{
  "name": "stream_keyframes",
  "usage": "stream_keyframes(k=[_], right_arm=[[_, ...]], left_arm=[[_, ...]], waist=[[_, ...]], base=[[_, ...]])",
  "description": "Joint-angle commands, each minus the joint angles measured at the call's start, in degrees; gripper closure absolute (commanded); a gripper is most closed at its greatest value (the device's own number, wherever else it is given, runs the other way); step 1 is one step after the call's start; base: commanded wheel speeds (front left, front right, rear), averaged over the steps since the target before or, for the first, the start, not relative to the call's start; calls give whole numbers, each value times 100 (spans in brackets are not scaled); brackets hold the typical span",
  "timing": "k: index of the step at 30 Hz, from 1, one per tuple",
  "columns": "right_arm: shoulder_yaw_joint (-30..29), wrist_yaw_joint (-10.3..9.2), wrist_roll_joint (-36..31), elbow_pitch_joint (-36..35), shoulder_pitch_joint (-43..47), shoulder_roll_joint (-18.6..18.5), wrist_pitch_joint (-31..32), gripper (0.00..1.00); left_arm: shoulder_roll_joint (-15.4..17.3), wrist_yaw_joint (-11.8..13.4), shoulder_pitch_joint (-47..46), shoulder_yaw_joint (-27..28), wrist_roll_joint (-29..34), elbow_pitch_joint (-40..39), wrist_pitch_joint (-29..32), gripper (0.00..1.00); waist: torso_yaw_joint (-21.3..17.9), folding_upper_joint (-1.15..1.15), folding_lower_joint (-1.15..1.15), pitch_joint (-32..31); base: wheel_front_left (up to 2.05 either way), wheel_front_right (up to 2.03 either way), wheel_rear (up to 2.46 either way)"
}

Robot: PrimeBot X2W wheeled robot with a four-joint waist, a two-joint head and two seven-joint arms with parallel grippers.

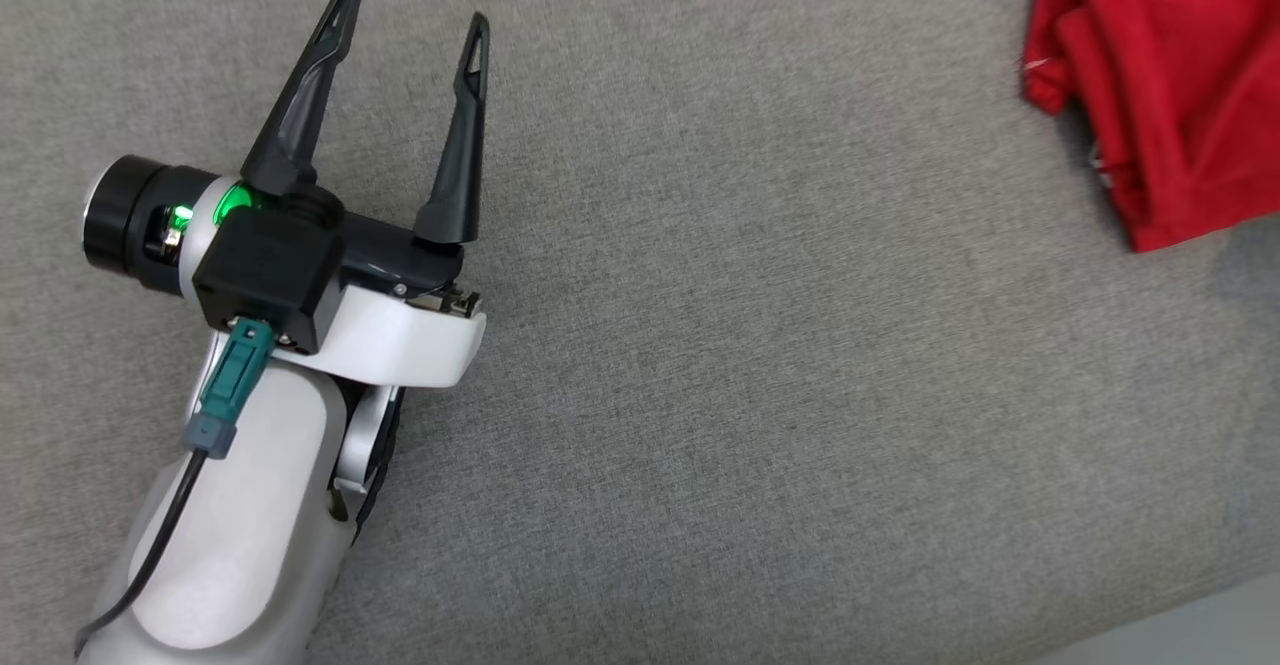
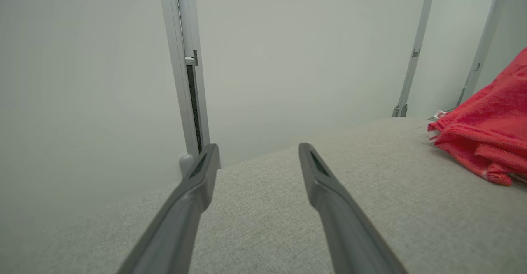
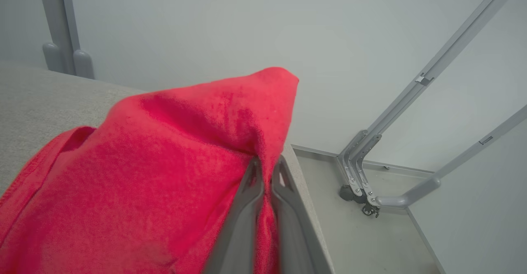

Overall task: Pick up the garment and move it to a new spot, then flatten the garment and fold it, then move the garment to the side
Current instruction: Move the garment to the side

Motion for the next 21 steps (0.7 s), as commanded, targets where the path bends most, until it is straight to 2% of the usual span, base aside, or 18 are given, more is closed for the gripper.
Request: stream_keyframes(k=[1, 6, 10, 11, 12, 13, 17, 21], right_arm=[[-49, -12, 57, 107, -94, -23, -3, 100], [-201, -12, 437, 822, -432, -50, -58, 100], [-149, -12, 730, 1471, -636, 101, -55, 100], [-119, -12, 809, 1620, -675, 122, -50, 78], [-102, -12, 891, 1746, -722, 160, -96, 51], [-81, -12, 953, 1873, -761, 196, -165, 0], [-49, -5, 1121, 2267, -728, 392, -459, 0], [-99, -6, 1254, 2197, -442, 605, -623, 0]], left_arm=[[40, -14, -110, -15, 46, -31, 20, 0], [4, -71, -372, -152, 147, -71, 89, 0], [-22, -104, -479, -275, 188, -43, 141, 0], [-28, -102, -496, -302, 206, -26, 143, 0], [-27, -97, -504, -319, 223, -13, 145, 0], [-15, -73, -496, -312, 229, 2, 149, 0], [40, -18, -382, -273, 192, 66, 133, 0], [70, 16, -219, -227, 89, 101, 67, 0]], waist=[[-1, 0, 0, 302], [148, 0, 0, 703], [283, 0, 0, 900], [316, 0, 0, 921], [337, 0, 0, 935], [344, 0, 0, 938], [284, 0, 0, 827], [119, 0, 0, 536]], base=[[0, 0, 0], [0, 0, 0], [0, 0, 0], [0, 0, 0], [0, 0, 0], [0, 0, 0], [0, 0, 0], [0, 0, 0]])
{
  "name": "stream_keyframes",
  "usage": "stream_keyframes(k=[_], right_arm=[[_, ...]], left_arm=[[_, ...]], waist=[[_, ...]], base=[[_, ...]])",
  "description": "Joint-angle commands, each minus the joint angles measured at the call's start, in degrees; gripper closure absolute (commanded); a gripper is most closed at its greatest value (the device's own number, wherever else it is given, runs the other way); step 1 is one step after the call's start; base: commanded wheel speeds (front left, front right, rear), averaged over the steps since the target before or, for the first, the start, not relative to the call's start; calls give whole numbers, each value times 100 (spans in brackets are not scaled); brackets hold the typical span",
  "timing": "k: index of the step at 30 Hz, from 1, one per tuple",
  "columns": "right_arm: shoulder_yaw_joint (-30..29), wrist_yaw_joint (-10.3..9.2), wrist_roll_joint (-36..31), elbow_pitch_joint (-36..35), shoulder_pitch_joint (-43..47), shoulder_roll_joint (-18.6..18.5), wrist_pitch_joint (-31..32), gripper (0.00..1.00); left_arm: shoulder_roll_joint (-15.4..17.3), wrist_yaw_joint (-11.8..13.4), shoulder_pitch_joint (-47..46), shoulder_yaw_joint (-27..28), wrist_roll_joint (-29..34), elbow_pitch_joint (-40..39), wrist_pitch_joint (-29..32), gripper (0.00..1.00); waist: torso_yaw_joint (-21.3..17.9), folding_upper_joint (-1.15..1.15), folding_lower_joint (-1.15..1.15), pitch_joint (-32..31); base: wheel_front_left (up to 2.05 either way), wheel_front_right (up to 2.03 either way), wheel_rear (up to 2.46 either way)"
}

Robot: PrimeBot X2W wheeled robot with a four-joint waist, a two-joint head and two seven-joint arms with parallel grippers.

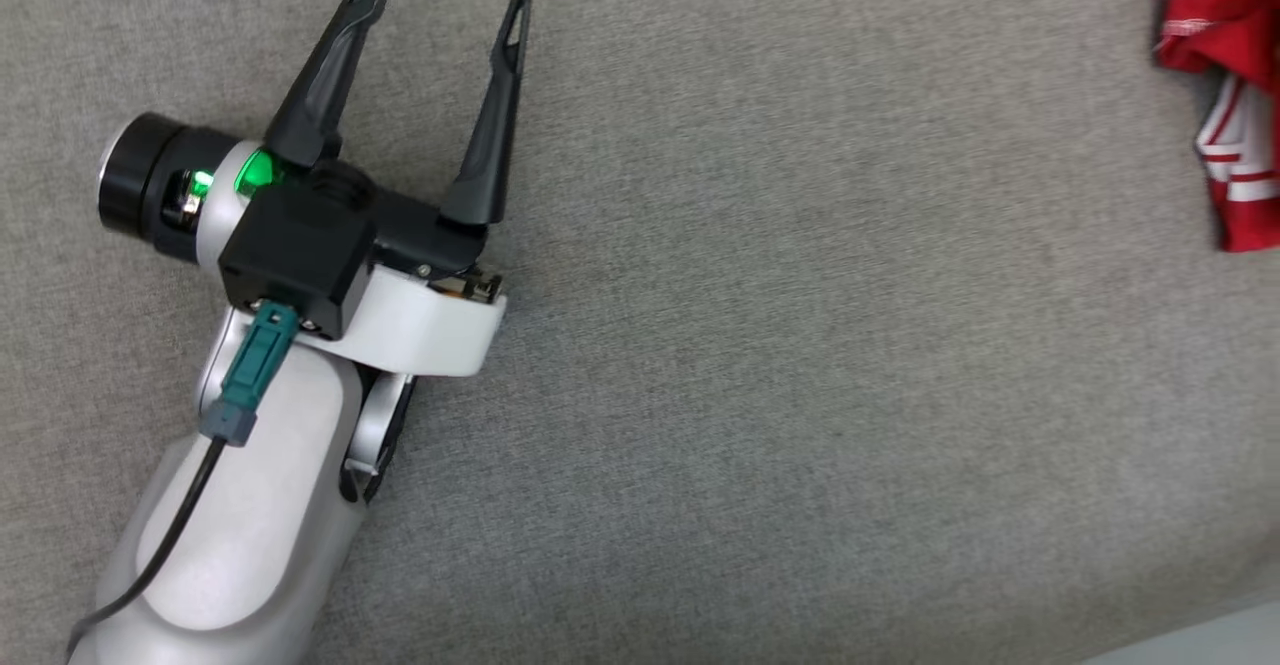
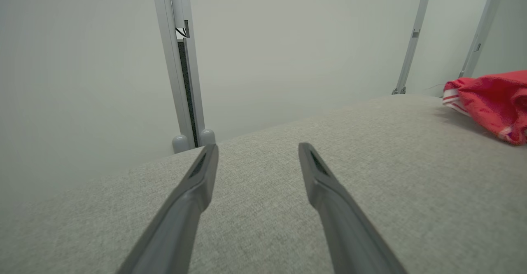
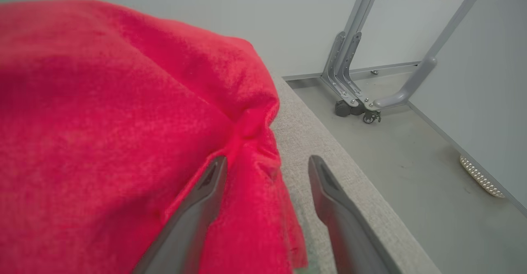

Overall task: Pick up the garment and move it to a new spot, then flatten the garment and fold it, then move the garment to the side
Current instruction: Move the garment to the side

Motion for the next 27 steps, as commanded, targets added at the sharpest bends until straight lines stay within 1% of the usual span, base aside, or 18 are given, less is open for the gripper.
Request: stream_keyframes(k=[1, 3, 6, 9, 11, 15, 16, 17, 18, 20, 24, 27], right_arm=[[-97, 0, 39, -132, 116, 57, -47, 0], [-351, 0, -129, -512, 316, 156, -51, 0], [-837, -1, -449, -1188, 799, 496, -47, 0], [-1194, 0, -779, -1953, 1270, 894, -48, 0], [-1285, 0, -1003, -2397, 1583, 1205, -49, 0], [-1222, -1, -1420, -3154, 2107, 1685, -49, 0], [-1182, 0, -1543, -3303, 2209, 1756, -49, 0], [-1182, 0, -1543, -3303, 2209, 1756, -49, 0], [-1066, 0, -1718, -3529, 2414, 1940, -49, 0], [-955, -1, -1856, -3691, 2579, 2084, -49, 0], [-745, 0, -2059, -3954, 2835, 2310, 83, 0], [-651, -1, -2188, -4133, 3012, 2386, 246, 0]], left_arm=[[97, 23, 197, 37, -69, 128, -12, 0], [106, 44, 296, 71, -126, 167, -45, 0], [117, 60, 418, 119, -232, 222, -107, 0], [105, 66, 605, 157, -347, 287, -168, 0], [122, 70, 740, 207, -435, 335, -223, 0], [117, 144, 1028, 300, -565, 432, -301, 0], [103, 176, 1095, 320, -591, 441, -323, 0], [103, 176, 1095, 320, -591, 441, -323, 0], [84, 212, 1250, 362, -641, 483, -361, 0], [25, 240, 1428, 427, -772, 476, -407, 0], [-20, 382, 1823, 628, -911, 435, -462, 0], [-57, 485, 2140, 759, -950, 410, -492, 0]], waist=[[-153, 0, 0, -227], [-243, 0, 0, -406], [-323, 0, 0, -688], [-352, 0, 0, -984], [-370, 0, 0, -1173], [-303, 0, 0, -1508], [-262, 0, 0, -1579], [-262, 0, 0, -1579], [-148, 0, 0, -1744], [-21, 0, 0, -1903], [294, 0, 0, -2186], [561, 0, 0, -2384]], base=[[0, 0, 0], [0, 0, 0], [0, 0, 0], [0, 0, 0], [0, 0, 0], [0, 0, 0], [0, 0, 0], [0, 0, 0], [0, 0, 0], [0, 0, 0], [0, 0, 0], [0, 0, 0]])
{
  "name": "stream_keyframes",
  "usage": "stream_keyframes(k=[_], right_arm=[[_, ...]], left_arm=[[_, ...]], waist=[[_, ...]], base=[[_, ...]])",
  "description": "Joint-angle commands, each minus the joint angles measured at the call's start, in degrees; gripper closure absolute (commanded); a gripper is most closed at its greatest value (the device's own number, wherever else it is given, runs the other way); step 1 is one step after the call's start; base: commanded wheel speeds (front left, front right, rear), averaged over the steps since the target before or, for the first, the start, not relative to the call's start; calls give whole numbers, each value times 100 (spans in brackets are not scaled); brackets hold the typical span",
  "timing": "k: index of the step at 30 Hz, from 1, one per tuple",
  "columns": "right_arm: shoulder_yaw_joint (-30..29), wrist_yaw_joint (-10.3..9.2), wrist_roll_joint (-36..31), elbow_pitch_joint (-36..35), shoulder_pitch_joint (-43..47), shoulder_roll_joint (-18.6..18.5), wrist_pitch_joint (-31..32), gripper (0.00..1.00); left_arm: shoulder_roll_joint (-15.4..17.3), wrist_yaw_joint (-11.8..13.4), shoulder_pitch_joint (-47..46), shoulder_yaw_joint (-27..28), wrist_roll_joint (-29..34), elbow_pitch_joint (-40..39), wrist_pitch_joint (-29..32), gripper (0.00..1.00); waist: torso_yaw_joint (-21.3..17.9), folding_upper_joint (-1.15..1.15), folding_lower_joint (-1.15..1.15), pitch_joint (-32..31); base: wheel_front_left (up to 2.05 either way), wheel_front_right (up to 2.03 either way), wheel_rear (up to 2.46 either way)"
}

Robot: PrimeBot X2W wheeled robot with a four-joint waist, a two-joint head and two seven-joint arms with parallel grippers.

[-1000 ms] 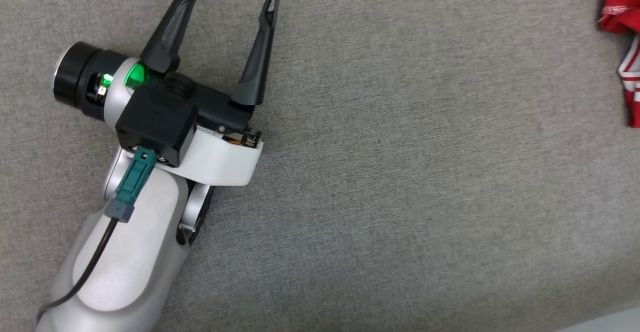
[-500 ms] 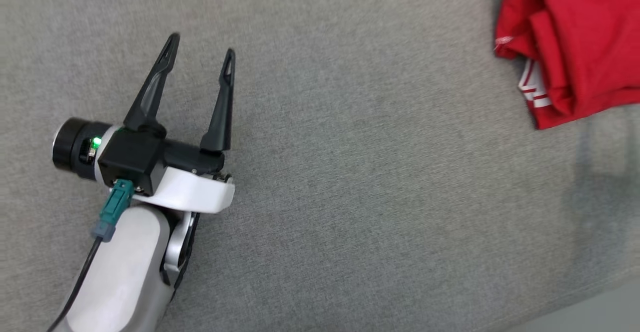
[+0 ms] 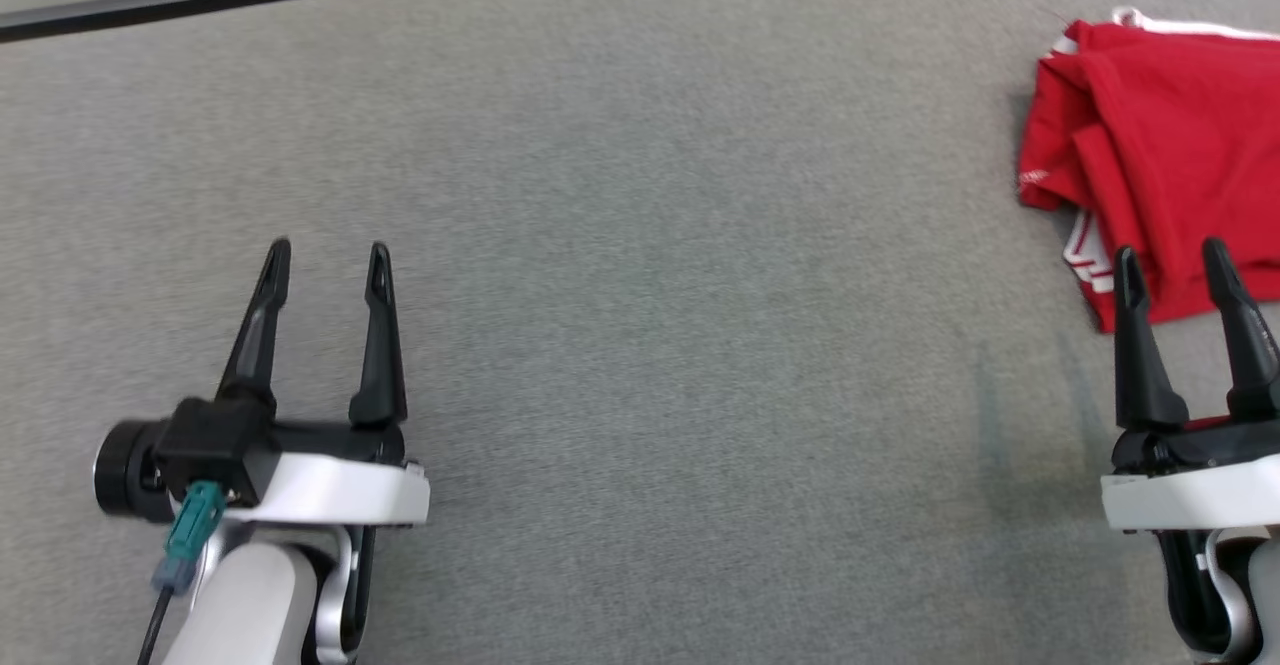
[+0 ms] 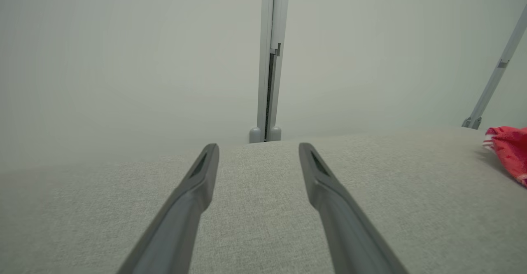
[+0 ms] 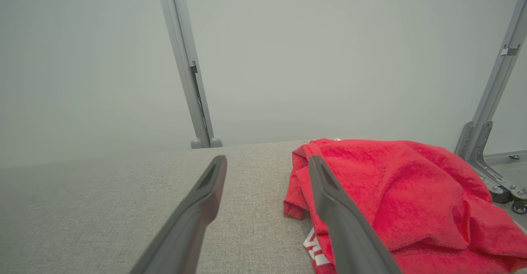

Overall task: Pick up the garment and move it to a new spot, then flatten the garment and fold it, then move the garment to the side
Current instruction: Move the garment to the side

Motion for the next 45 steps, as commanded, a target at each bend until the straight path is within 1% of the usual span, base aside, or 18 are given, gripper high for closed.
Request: stream_keyframes(k=[1, 6, 13, 23, 30, 45], right_arm=[[16, -2, -60, -97, 105, 17, 89, 0], [-59, -2, -197, -365, 360, 71, 343, 0], [-89, -2, -325, -599, 811, 155, 747, 0], [-200, -1, -496, -861, 1471, 309, 1114, 0], [-277, -1, -540, -986, 1712, 362, 1266, 0], [-241, -1, -565, -1028, 1691, 369, 1411, 0]], left_arm=[[-7, 65, 168, 55, 3, -38, -32, 0], [-39, 114, 602, 127, 0, -102, -45, 0], [54, -32, 1021, 161, -53, -67, -46, 0], [174, -212, 1508, 19, -151, 100, -4, 0], [234, -186, 1674, 0, -218, 224, 53, 0], [227, -93, 1698, -18, -276, 296, 115, 0]], waist=[[349, 0, 0, -311], [654, 0, 0, -602], [880, 0, 0, -1026], [908, 0, 0, -1653], [901, 0, 0, -1879], [836, 0, 0, -1937]], base=[[0, 0, 0], [0, 0, 0], [0, 0, 0], [0, 0, 0], [0, 0, 0], [0, 0, 0]])
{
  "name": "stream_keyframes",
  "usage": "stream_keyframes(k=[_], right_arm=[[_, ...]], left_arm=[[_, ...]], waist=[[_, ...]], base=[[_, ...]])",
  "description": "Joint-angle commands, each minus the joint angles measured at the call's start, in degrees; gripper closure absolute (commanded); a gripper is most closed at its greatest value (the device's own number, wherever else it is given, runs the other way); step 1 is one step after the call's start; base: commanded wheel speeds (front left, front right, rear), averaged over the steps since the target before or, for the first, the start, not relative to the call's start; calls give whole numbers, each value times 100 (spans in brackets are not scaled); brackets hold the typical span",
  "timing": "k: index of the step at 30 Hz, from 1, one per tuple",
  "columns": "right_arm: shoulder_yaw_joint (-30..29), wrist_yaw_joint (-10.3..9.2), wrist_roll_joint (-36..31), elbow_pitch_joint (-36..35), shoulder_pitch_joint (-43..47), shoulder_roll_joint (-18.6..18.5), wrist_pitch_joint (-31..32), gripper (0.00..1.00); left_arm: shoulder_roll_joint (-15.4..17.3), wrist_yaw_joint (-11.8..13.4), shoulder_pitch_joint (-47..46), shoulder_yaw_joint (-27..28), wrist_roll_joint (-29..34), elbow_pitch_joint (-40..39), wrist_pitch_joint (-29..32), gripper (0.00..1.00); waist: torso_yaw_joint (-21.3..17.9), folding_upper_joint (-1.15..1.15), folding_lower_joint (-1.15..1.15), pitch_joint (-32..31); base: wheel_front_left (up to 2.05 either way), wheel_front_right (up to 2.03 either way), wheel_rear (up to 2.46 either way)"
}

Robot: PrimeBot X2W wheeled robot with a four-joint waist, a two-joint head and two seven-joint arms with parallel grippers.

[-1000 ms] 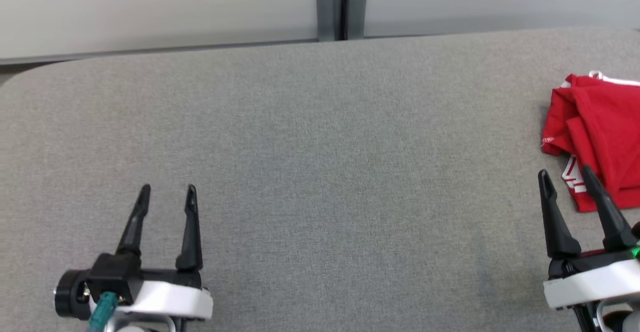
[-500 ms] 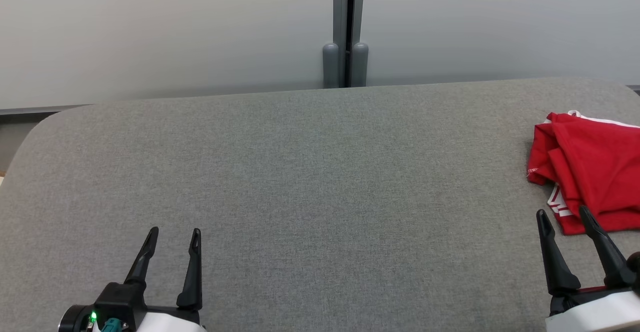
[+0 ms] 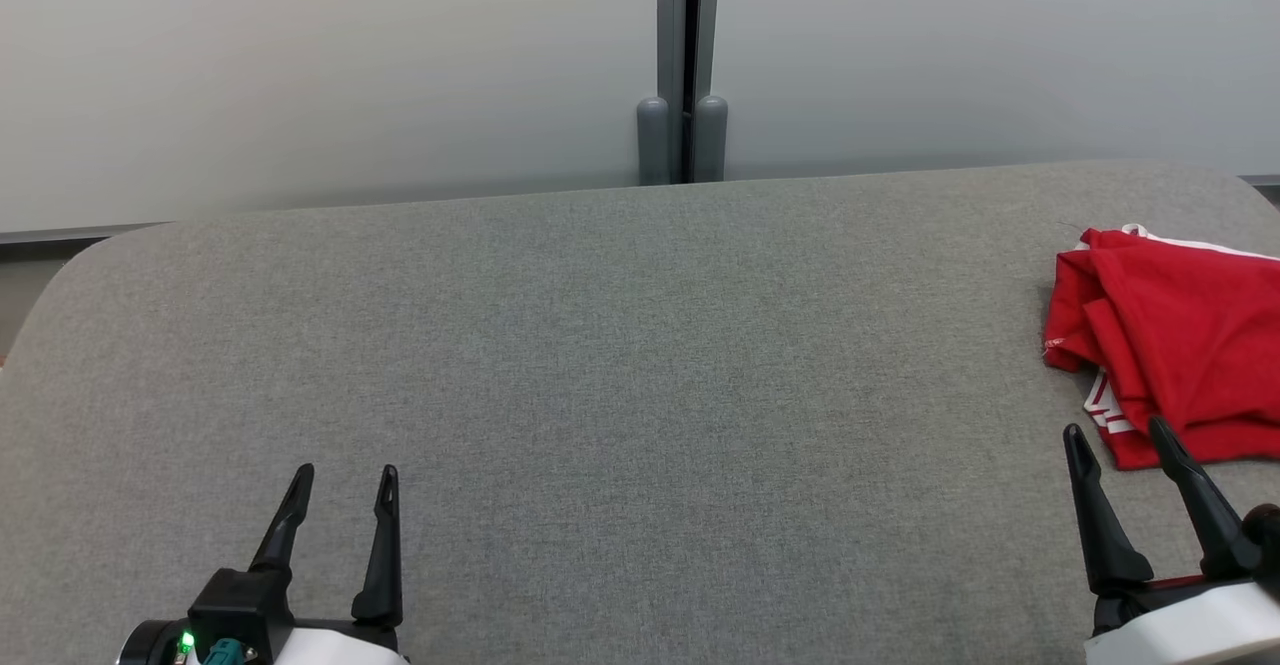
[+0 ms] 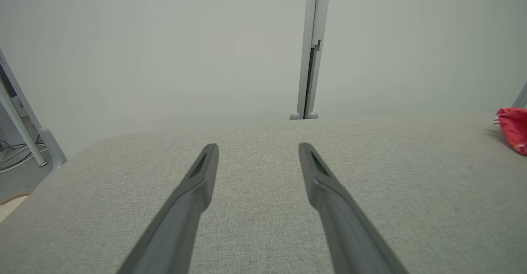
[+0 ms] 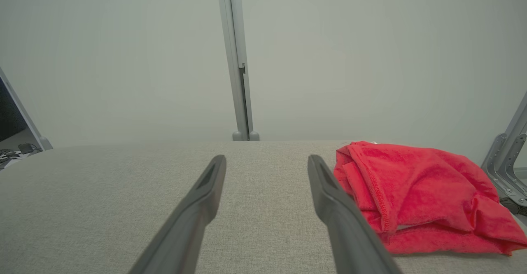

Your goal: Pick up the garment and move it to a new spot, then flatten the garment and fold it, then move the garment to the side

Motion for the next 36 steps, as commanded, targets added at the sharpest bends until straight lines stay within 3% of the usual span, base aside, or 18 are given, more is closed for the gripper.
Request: stream_keyframes(k=[1, 26, 27, 36], right_arm=[[-10, 0, 13, -15, -17, -26, 6, 0], [80, 0, 45, 14, -95, -54, 69, 0], [105, 0, 22, 32, -38, -43, 55, 100], [148, 0, 601, 274, -55, 77, 61, 100]], left_arm=[[22, 25, 5, 9, -19, 9, -2, 0], [-4, 48, -205, -73, -57, 175, -73, 0], [-15, 8, -115, -80, -38, 159, -58, 100], [-132, -114, -78, 23, -577, 286, 63, 100]], waist=[[1, 0, 0, 2], [82, 0, 0, -39], [82, 0, 0, -41], [75, 0, 0, -44]], base=[[0, 0, 0], [0, 0, 0], [0, 0, 0], [0, 0, 0]])
